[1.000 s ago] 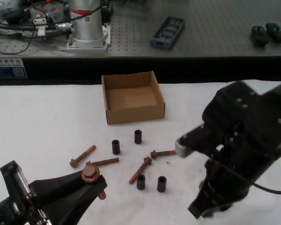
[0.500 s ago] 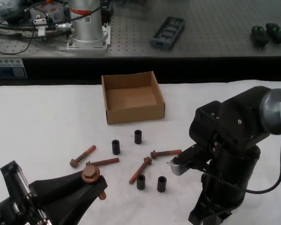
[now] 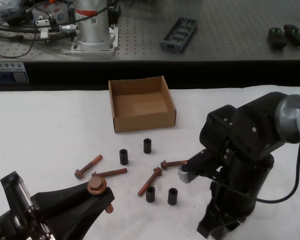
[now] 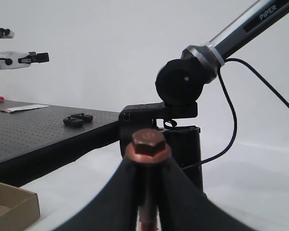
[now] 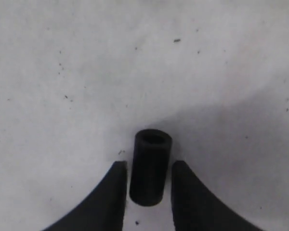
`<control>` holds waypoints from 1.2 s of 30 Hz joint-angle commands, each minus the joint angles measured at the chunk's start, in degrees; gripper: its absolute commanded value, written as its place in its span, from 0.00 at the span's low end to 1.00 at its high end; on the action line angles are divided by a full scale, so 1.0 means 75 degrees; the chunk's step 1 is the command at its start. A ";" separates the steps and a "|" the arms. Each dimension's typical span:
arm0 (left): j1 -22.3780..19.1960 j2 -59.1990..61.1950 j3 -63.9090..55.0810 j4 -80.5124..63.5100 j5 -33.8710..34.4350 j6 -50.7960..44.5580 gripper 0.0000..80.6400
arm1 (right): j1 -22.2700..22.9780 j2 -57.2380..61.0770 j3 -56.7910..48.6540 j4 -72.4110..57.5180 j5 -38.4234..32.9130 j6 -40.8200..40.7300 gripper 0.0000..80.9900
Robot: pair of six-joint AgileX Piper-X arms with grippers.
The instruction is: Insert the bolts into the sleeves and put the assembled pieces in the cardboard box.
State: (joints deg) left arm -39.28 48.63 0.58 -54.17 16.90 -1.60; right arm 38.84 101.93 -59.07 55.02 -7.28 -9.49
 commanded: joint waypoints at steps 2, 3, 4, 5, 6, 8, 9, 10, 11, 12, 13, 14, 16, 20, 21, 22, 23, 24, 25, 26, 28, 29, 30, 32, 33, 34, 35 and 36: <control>-0.0019 -0.0091 -0.0077 -0.0046 -0.0024 0.0039 0.01 | -0.0002 0.0002 -0.0095 -0.0774 -0.0072 0.0088 0.30; -0.0019 -0.0091 -0.0077 -0.0046 -0.0024 0.0039 0.01 | -0.0002 0.0002 -0.0095 -0.0866 -0.0075 0.0166 0.30; -0.0019 -0.0091 -0.0077 -0.0046 -0.0024 0.0039 0.01 | -0.0002 0.0002 -0.0095 -0.0918 -0.0074 0.0221 0.30; -0.0019 -0.0091 -0.0077 -0.0046 -0.0024 0.0039 0.01 | -0.0002 0.0002 -0.0095 -0.0933 -0.0074 0.0247 0.30; -0.0019 -0.0091 -0.0077 -0.0046 -0.0024 0.0039 0.01 | -0.0002 0.0002 -0.0095 -0.0904 -0.0074 0.0245 0.30; -0.0019 -0.0091 -0.0077 -0.0046 -0.0024 0.0039 0.01 | -0.0002 0.0002 -0.0095 -0.0752 -0.0074 0.0245 0.30; -0.0019 -0.0091 -0.0077 -0.0046 -0.0024 0.0039 0.01 | -0.0002 0.0002 -0.0095 -0.0680 -0.0074 0.0245 0.30; -0.0019 -0.0091 -0.0077 -0.0046 -0.0024 0.0039 0.01 | -0.0002 0.0002 -0.0095 -0.0618 -0.0074 0.0245 0.30; -0.0019 -0.0091 -0.0077 -0.0046 -0.0024 0.0039 0.01 | -0.0002 0.0002 -0.0074 -0.0589 -0.0074 0.0245 0.30; -0.0019 -0.0091 -0.0077 -0.0046 -0.0024 0.0039 0.01 | -0.0002 0.0002 -0.0064 -0.0539 -0.0074 0.0245 0.30; -0.0019 -0.0091 -0.0077 -0.0046 -0.0024 0.0039 0.01 | -0.0002 0.0002 -0.0047 -0.0501 -0.0074 0.0245 0.30; -0.0019 -0.0091 -0.0077 -0.0046 -0.0024 0.0039 0.01 | -0.0002 0.0002 -0.0016 -0.0487 -0.0074 0.0245 0.30; -0.0019 -0.0091 -0.0077 -0.0005 -0.0024 0.0039 0.01 | -0.0002 0.0002 0.0021 -0.0470 -0.0074 0.0245 0.30; -0.0019 -0.0091 -0.0077 0.0008 -0.0024 0.0039 0.01 | -0.0002 0.0002 0.0205 -0.0556 -0.0074 0.0245 0.30; -0.0019 -0.0091 -0.0077 0.0008 -0.0024 0.0039 0.01 | -0.0002 0.0002 0.0277 -0.0659 -0.0074 0.0245 0.30; -0.0019 -0.0091 -0.0077 0.0008 -0.0024 0.0039 0.01 | -0.0002 0.0002 0.0335 -0.0762 -0.0074 0.0245 0.30; -0.0019 -0.0091 -0.0077 0.0008 -0.0024 0.0039 0.01 | -0.0002 0.0002 0.0409 -0.0894 -0.0074 0.0245 0.30; -0.0019 -0.0091 -0.0077 0.0004 -0.0009 0.0039 0.01 | -0.0002 0.0002 0.0477 -0.1030 -0.0074 0.0245 0.30; -0.0019 -0.0091 -0.0077 0.0004 -0.0009 0.0039 0.01 | -0.0002 0.0002 0.0526 -0.1140 -0.0074 0.0245 0.30; -0.0019 -0.0091 -0.0077 0.0004 -0.0009 0.0039 0.01 | -0.0002 0.0002 0.0576 -0.1254 -0.0074 0.0245 0.29; -0.0019 -0.0091 -0.0077 0.0004 -0.0009 0.0039 0.01 | -0.0002 0.0002 0.0619 -0.1404 -0.0074 0.0232 0.24; -0.0019 -0.0091 -0.0077 0.0004 -0.0009 0.0039 0.01 | -0.0002 0.0002 0.0617 -0.1421 -0.0074 0.0232 0.17; -0.0019 -0.0091 -0.0077 0.0004 -0.0009 0.0039 0.01 | -0.0002 0.0002 0.0617 -0.1420 -0.0074 0.0232 0.09; -0.0019 -0.0091 -0.0077 0.0004 -0.0009 0.0039 0.01 | -0.0002 0.0002 0.0617 -0.1420 -0.0074 0.0250 0.07; -0.0019 -0.0091 -0.0077 0.0004 -0.0009 0.0039 0.01 | -0.0002 0.0002 0.0617 -0.1420 -0.0074 0.0239 0.07; -0.0019 -0.0091 -0.0077 0.0004 -0.0009 0.0039 0.01 | -0.0002 0.0002 0.0617 -0.1406 -0.0074 0.0241 0.07; -0.0019 -0.0091 -0.0077 0.0004 -0.0009 0.0039 0.01 | -0.0002 0.0002 0.0617 -0.1406 -0.0074 0.0241 0.07; -0.0019 -0.0091 -0.0077 0.0004 -0.0009 0.0039 0.01 | -0.0002 0.0002 0.0617 -0.1406 -0.0074 0.0241 0.07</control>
State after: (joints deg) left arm -39.28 48.63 0.58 -53.74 16.90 -1.60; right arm 38.84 101.28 -55.13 46.33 -7.06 -7.67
